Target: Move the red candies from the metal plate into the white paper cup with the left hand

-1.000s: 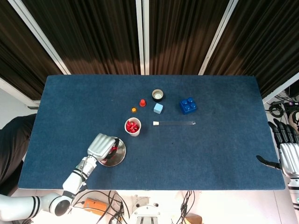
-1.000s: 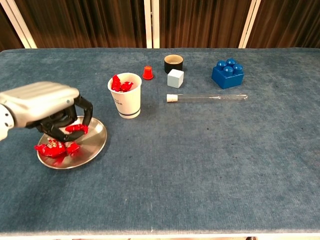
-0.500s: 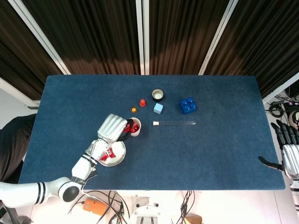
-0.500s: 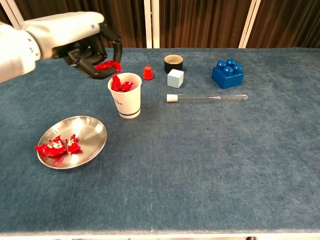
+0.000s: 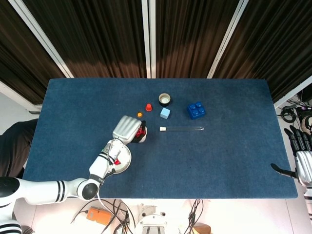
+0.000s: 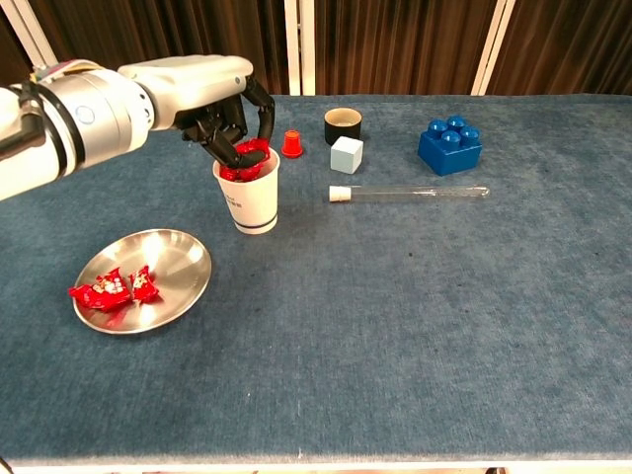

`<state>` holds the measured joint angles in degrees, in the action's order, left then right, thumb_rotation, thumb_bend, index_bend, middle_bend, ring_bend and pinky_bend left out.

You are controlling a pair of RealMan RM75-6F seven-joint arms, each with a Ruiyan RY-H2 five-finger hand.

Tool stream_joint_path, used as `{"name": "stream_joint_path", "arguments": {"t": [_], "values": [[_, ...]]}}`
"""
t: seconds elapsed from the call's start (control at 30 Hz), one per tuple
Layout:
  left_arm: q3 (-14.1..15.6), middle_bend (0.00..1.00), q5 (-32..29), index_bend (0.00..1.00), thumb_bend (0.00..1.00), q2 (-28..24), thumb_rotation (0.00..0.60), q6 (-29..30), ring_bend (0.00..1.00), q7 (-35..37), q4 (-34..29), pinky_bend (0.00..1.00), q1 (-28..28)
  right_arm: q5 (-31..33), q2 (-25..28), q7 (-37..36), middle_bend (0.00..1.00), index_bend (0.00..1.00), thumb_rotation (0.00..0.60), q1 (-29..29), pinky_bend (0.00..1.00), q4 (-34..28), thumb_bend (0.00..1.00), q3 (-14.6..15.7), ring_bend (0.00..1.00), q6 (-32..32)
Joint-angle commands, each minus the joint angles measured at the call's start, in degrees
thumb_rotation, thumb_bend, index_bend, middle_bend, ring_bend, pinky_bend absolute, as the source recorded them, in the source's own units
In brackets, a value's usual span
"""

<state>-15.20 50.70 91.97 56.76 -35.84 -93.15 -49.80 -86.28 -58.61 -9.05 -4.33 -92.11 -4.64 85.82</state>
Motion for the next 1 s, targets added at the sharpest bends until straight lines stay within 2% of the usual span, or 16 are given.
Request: {"name": "stream_joint_path", "arguments": {"t": [0.03, 0.3, 0.4, 0.57, 0.63, 0.7, 0.73, 0.77, 0.8, 0.87, 1.0], "values": [[0.5, 0.90, -0.7, 0.48, 0.29, 0.1, 0.600, 0.7, 0.85, -0.6, 0.2, 0.78, -0.3, 0.0, 0.0, -0.1, 0.03, 0.00, 0.600, -0.1, 0.10, 0.0, 0.19, 0.0, 0.00, -0.1], [1.4, 0.89, -1.1, 0.34, 0.15, -0.9, 0.600, 3.1, 0.84, -0.6, -1.4, 0.78, -0.1, -0.4, 0.0, 0.1, 0.03, 0.00, 0.600, 0.0, 0.11, -0.1, 0.19, 0.0, 0.00, 0.2], [1.3, 0.87, 1.3, 0.30, 0.12, -2.7, 0.600, 7.0, 0.83, 2.1, -4.0, 0.78, 2.3, -0.2, 0.3, -0.3, 0.03, 0.00, 0.600, 0.2, 0.11, -0.1, 0.18, -0.1, 0.00, 0.6], [2.8, 0.74, 6.5, 0.30, 0.12, -8.3, 0.600, 15.2, 0.69, 7.7, -7.8, 0.78, 9.0, 0.7, 1.1, -1.2, 0.03, 0.00, 0.600, 0.4, 0.11, 0.5, 0.18, -0.4, 0.00, 0.4], [4.7, 0.64, 8.7, 0.30, 0.12, -11.2, 0.600, 18.0, 0.59, 10.0, -8.3, 0.69, 12.4, 0.5, 1.3, -1.8, 0.03, 0.00, 0.600, 0.4, 0.11, 1.0, 0.18, -0.3, 0.00, 0.1], [7.3, 0.48, 11.2, 0.29, 0.11, -14.3, 0.600, 20.1, 0.42, 12.3, -8.3, 0.45, 15.9, 0.6, 1.5, -2.5, 0.03, 0.00, 0.600, 0.4, 0.10, 1.6, 0.19, -0.2, 0.00, -0.3], [8.5, 0.44, 12.4, 0.29, 0.10, -15.5, 0.600, 21.0, 0.37, 13.3, -8.1, 0.38, 17.3, 0.5, 1.5, -2.6, 0.03, 0.00, 0.600, 0.4, 0.10, 1.8, 0.19, -0.1, 0.00, -0.2], [9.9, 0.34, 13.8, 0.26, 0.10, -16.7, 0.600, 21.8, 0.26, 14.3, -7.7, 0.23, 18.7, 0.3, 1.5, -2.5, 0.03, 0.00, 0.600, 0.5, 0.10, 1.9, 0.19, 0.0, 0.00, 0.0], [11.4, 0.27, 15.7, 0.24, 0.09, -18.1, 0.600, 23.1, 0.18, 15.8, -7.0, 0.14, 20.6, -0.2, 1.2, -2.3, 0.03, 0.00, 0.600, 0.6, 0.10, 2.1, 0.19, 0.1, 0.00, 0.5], [13.4, 0.20, 18.6, 0.20, 0.09, -19.3, 0.600, 25.7, 0.10, 18.4, -6.0, 0.05, 23.5, -1.0, 0.7, -2.3, 0.03, 0.00, 0.600, 0.9, 0.09, 2.3, 0.18, 0.3, 0.00, 1.4], [17.5, 0.14, 25.5, 0.19, 0.08, -21.0, 0.600, 32.3, 0.03, 23.9, -3.8, 0.00, 29.9, -2.5, -0.4, -1.9, 0.02, 0.00, 0.600, 1.4, 0.04, 2.7, 0.18, 0.9, 0.00, 2.7]]}}
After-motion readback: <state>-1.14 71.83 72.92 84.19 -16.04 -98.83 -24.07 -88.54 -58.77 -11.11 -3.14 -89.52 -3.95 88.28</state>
